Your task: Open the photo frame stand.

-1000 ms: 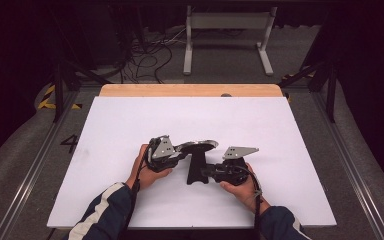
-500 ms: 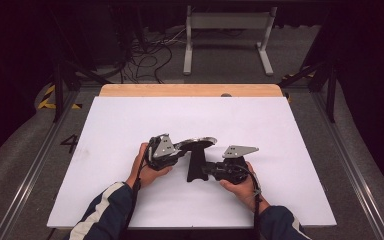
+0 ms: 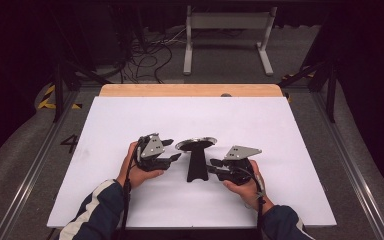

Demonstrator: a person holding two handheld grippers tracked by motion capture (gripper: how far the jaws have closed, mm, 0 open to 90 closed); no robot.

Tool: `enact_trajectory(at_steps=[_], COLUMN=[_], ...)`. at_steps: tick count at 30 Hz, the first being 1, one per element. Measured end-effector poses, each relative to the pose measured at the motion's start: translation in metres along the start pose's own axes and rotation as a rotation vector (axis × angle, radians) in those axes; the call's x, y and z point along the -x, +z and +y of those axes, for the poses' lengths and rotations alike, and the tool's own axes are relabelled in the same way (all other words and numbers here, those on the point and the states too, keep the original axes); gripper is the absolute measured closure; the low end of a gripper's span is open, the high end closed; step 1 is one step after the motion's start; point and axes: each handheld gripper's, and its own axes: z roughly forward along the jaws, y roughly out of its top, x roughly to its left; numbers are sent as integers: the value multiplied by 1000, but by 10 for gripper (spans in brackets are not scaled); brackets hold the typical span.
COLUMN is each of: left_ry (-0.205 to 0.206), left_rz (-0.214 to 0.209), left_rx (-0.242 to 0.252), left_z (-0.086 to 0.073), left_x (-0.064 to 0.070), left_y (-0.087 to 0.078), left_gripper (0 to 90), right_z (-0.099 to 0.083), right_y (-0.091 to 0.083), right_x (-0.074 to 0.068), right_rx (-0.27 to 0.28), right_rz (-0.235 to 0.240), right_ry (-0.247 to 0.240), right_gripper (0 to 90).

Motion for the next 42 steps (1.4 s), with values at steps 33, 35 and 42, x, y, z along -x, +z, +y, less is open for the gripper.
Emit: enact_trajectory(at_steps=[33, 35, 42], left_ry=[-65, -67, -80], left_rz=[-55, -51, -66], left_rx=[70, 67, 59], left_z=[0, 1, 2], left_x=[-5, -5, -9], left_y=[0, 4, 17], left_gripper=[526, 514, 537], right_z=[18, 18, 17], right_y=[-4, 1, 20], right_x=[-45, -48, -62], right_rx=[103, 96, 82], right_rz=[-9, -7, -22], right_ry=[-129, -128, -132], right_gripper=[900, 900, 900])
